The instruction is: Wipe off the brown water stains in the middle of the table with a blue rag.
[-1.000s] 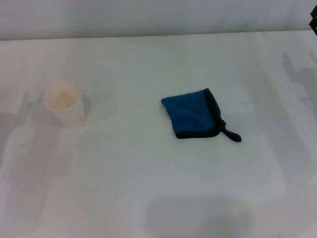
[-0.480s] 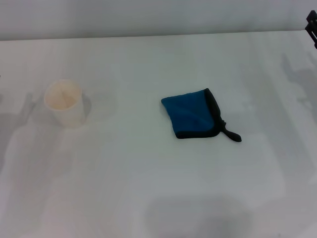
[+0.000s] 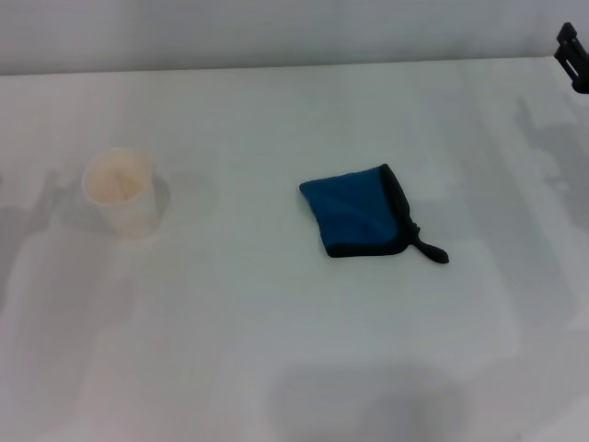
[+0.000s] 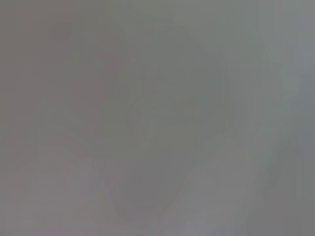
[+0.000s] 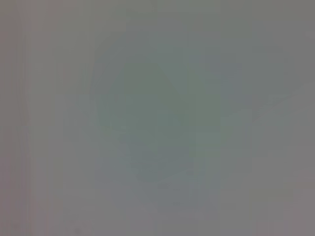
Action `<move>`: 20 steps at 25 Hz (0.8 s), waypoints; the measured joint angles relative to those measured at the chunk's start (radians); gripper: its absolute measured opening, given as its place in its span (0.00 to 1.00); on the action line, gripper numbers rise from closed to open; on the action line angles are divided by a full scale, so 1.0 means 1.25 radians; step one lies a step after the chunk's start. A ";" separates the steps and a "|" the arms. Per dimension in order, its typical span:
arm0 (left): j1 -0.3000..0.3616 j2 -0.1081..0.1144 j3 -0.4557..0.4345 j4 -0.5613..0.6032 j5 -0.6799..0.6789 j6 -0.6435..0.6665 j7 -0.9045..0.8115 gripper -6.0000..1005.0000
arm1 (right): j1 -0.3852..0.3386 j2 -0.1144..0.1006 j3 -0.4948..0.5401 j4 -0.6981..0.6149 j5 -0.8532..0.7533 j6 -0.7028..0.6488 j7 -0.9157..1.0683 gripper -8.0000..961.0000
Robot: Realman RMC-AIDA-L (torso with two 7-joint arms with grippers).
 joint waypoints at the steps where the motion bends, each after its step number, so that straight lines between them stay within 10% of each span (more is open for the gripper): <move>1: -0.001 -0.001 -0.003 0.000 -0.017 0.000 0.001 0.87 | 0.008 -0.002 0.000 -0.003 0.000 0.007 -0.002 0.83; 20: -0.041 0.000 -0.003 0.000 -0.042 0.050 0.107 0.87 | 0.080 -0.011 0.009 -0.005 0.005 0.083 -0.040 0.83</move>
